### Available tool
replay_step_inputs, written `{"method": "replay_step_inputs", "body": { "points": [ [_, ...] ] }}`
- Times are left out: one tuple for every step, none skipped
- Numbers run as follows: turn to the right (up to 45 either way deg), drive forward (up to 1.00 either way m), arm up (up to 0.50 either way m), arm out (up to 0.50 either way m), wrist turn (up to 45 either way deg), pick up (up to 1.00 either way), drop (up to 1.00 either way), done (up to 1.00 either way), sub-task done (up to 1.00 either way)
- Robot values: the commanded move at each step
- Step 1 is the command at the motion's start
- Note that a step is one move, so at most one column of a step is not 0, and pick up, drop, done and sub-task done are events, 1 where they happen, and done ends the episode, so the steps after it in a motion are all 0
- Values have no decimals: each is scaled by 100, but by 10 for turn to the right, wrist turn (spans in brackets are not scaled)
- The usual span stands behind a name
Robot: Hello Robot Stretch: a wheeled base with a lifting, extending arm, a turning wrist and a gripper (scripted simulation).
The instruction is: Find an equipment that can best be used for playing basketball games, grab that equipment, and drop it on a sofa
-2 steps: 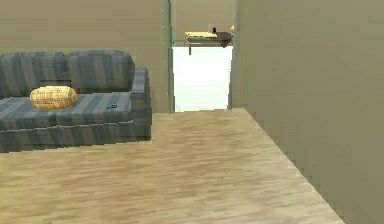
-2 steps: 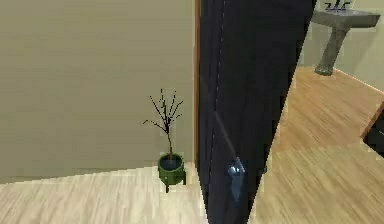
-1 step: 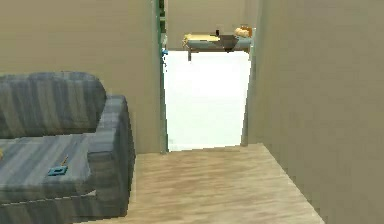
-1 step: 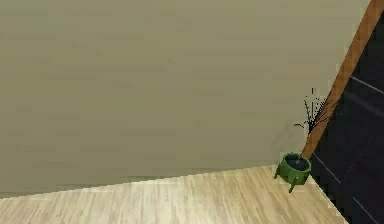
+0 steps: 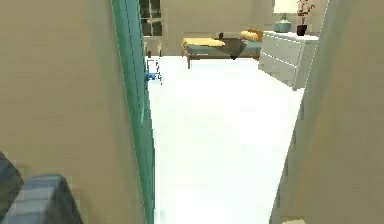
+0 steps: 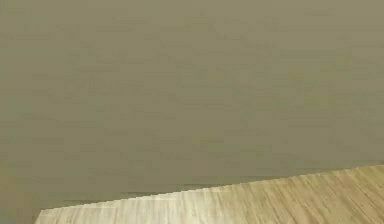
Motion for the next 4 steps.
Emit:
{"method": "replay_step_inputs", "body": {
  "points": [
    [0, 65, 0, 0, 0, 0, 0, 0, 0],
    [60, 0, 0, 0, 0, 0, 0, 0, 0],
    [0, 100, 0, 0, 0, 0, 0, 0, 0],
    [60, 0, 0, 0, 0, 0, 0, 0, 0]
  ]
}}
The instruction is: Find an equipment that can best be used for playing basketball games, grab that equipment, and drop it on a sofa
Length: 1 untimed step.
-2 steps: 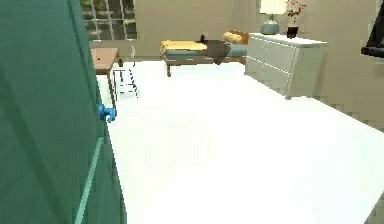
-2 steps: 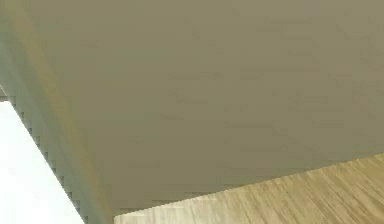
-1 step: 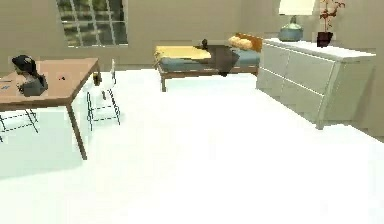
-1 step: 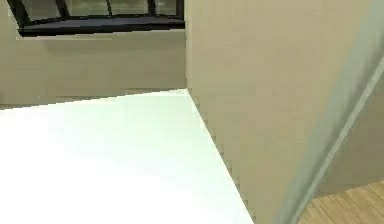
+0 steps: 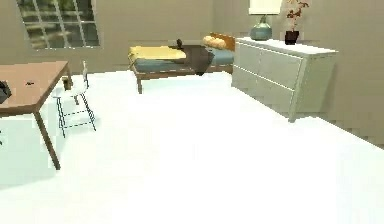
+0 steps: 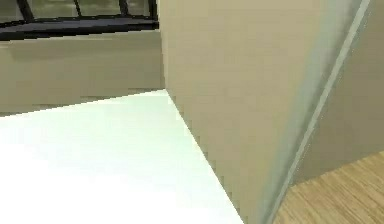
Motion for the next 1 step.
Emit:
{"method": "replay_step_inputs", "body": {
  "points": [
    [0, 10, 0, 0, 0, 0, 0, 0, 0]
  ]
}}
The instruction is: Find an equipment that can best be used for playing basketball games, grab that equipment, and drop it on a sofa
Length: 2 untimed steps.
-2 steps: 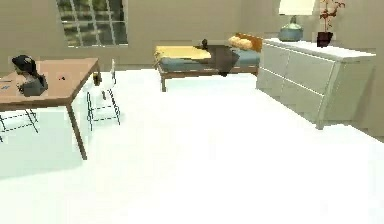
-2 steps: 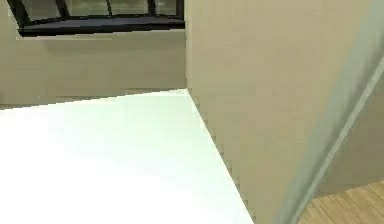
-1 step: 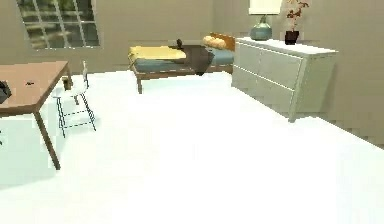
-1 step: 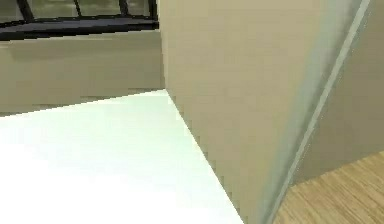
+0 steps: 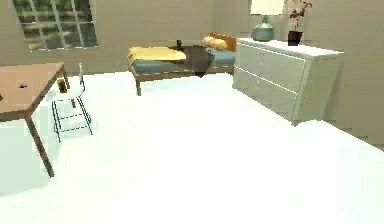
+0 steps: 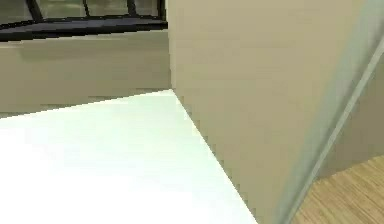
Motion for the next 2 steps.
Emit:
{"method": "replay_step_inputs", "body": {
  "points": [
    [-450, 0, 0, 0, 0, 0, 0, 0, 0],
    [-120, 0, 0, 0, 0, 0, 0, 0, 0]
  ]
}}
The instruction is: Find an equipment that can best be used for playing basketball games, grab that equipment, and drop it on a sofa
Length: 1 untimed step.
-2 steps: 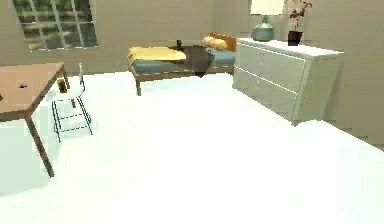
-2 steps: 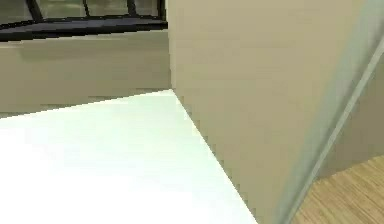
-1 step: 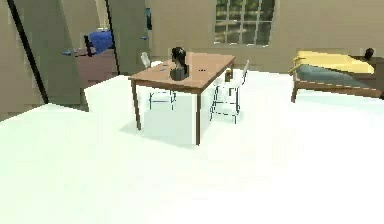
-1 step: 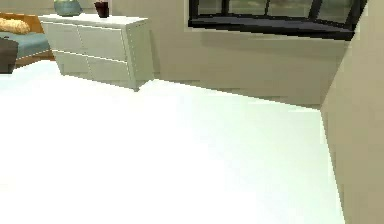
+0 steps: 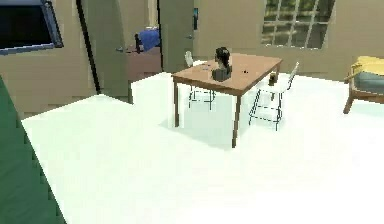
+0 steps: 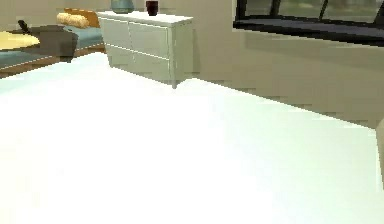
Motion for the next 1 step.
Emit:
{"method": "replay_step_inputs", "body": {
  "points": [
    [0, 60, 0, 0, 0, 0, 0, 0, 0]
  ]
}}
